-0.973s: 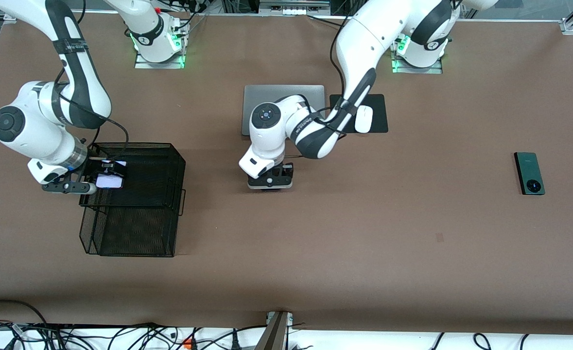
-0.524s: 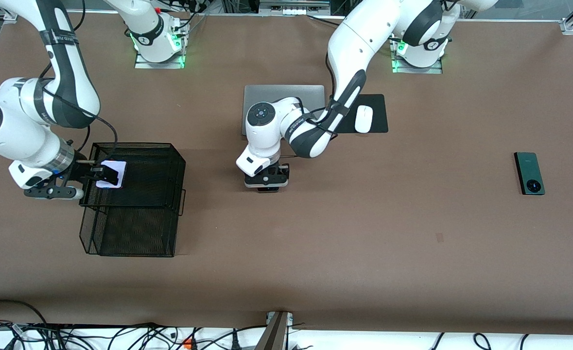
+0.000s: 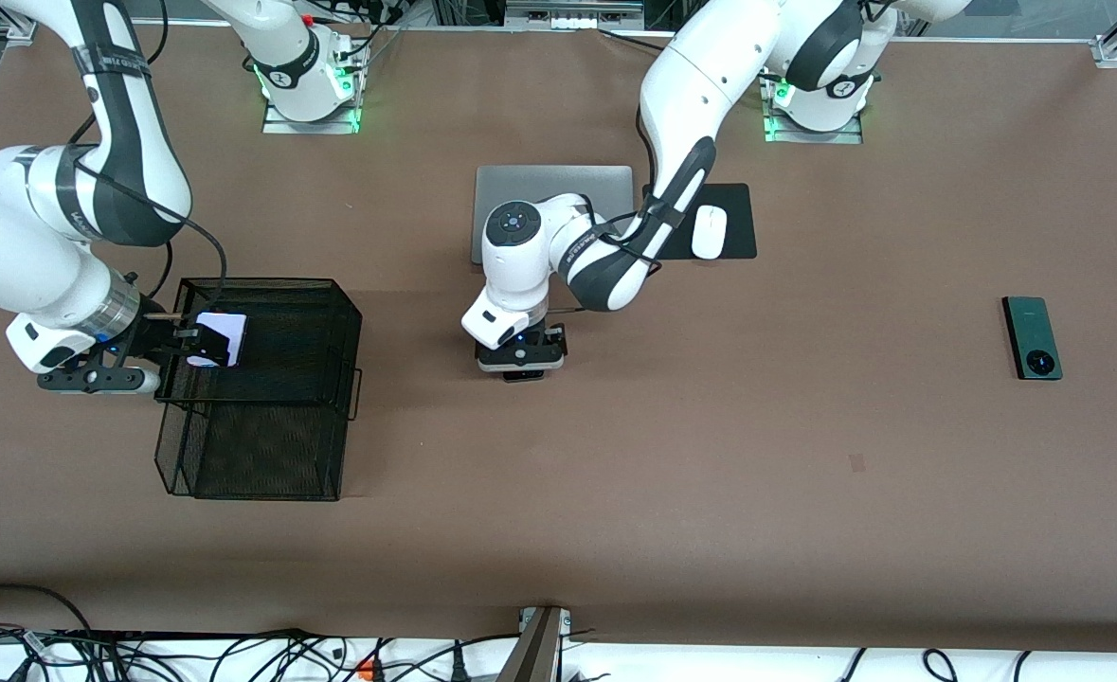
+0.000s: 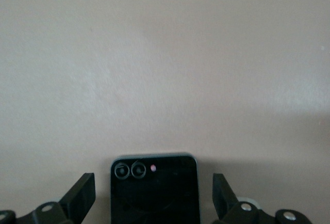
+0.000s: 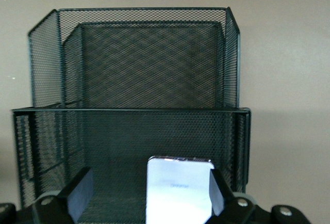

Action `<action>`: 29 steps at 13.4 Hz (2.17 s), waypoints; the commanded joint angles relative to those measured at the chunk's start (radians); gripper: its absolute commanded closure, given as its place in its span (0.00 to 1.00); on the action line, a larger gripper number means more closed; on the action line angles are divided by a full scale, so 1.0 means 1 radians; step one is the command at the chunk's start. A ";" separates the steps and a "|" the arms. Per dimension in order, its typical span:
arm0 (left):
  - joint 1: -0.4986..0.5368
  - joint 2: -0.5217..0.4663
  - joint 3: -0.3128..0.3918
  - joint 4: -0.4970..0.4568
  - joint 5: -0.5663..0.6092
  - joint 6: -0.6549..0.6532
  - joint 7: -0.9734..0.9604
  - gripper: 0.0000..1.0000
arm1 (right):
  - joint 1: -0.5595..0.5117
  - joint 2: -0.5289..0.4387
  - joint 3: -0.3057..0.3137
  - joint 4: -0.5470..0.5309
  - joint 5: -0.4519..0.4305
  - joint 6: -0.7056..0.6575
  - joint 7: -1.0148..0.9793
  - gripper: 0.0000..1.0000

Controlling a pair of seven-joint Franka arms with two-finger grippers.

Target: Place phones with both arms

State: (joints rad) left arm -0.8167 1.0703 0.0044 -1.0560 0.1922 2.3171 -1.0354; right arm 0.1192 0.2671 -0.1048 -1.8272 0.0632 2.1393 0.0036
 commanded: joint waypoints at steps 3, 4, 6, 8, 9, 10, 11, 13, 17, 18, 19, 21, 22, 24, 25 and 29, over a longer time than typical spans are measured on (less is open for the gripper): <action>0.046 -0.105 0.006 -0.030 0.023 -0.143 0.018 0.00 | 0.054 0.060 0.001 0.170 0.018 -0.162 0.090 0.01; 0.069 -0.163 0.002 -0.092 0.015 -0.186 0.067 0.00 | 0.075 0.060 0.001 0.174 0.015 -0.164 0.105 0.01; 0.123 -0.316 -0.001 -0.294 0.007 -0.185 0.144 0.00 | 0.141 0.058 0.001 0.175 0.013 -0.162 0.114 0.00; 0.178 -0.441 -0.001 -0.462 0.007 -0.171 0.202 0.00 | 0.204 0.069 0.001 0.195 0.017 -0.162 0.188 0.00; 0.221 -0.498 -0.003 -0.537 0.007 -0.163 0.247 0.00 | 0.241 0.084 0.001 0.212 0.013 -0.162 0.246 0.00; 0.261 -0.550 -0.001 -0.606 0.007 -0.150 0.302 0.00 | 0.293 0.102 0.001 0.227 0.006 -0.156 0.303 0.00; 0.307 -0.599 -0.003 -0.668 0.007 -0.136 0.357 0.00 | 0.344 0.125 0.001 0.242 0.004 -0.153 0.350 0.00; 0.410 -0.671 -0.007 -0.761 0.007 -0.096 0.467 0.00 | 0.405 0.185 0.001 0.282 0.012 -0.150 0.422 0.00; 0.742 -0.783 -0.108 -0.869 -0.014 -0.090 0.832 0.00 | 0.513 0.311 0.020 0.295 0.021 -0.012 0.452 0.00; 0.830 -0.799 -0.134 -0.878 -0.017 -0.090 0.910 0.00 | 0.534 0.346 0.030 0.295 0.029 0.043 0.454 0.00; 0.900 -0.803 -0.156 -0.886 -0.017 -0.090 0.967 0.00 | 0.551 0.377 0.030 0.295 0.047 0.088 0.454 0.00; 1.003 -0.802 -0.165 -0.886 -0.020 -0.090 1.098 0.00 | 0.588 0.426 0.030 0.295 0.064 0.143 0.455 0.00; 1.059 -0.800 -0.165 -0.883 -0.037 -0.090 1.164 0.00 | 0.600 0.452 0.030 0.295 0.063 0.172 0.458 0.00; 1.146 -0.793 -0.164 -0.878 -0.078 -0.082 1.268 0.00 | 0.616 0.491 0.030 0.295 0.053 0.233 0.454 0.00; 1.184 -0.791 -0.164 -0.877 -0.080 -0.073 1.308 0.00 | 0.619 0.500 0.030 0.295 0.052 0.252 0.444 0.00; 1.332 -0.764 -0.164 -0.880 -0.080 -0.033 1.414 0.00 | 0.634 0.541 0.030 0.295 0.023 0.318 0.435 0.00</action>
State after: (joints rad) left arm 0.4622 0.3021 -0.1394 -1.9210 0.1351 2.2473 0.3355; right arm 0.7416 0.7835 -0.0693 -1.5585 0.1019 2.4237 0.4517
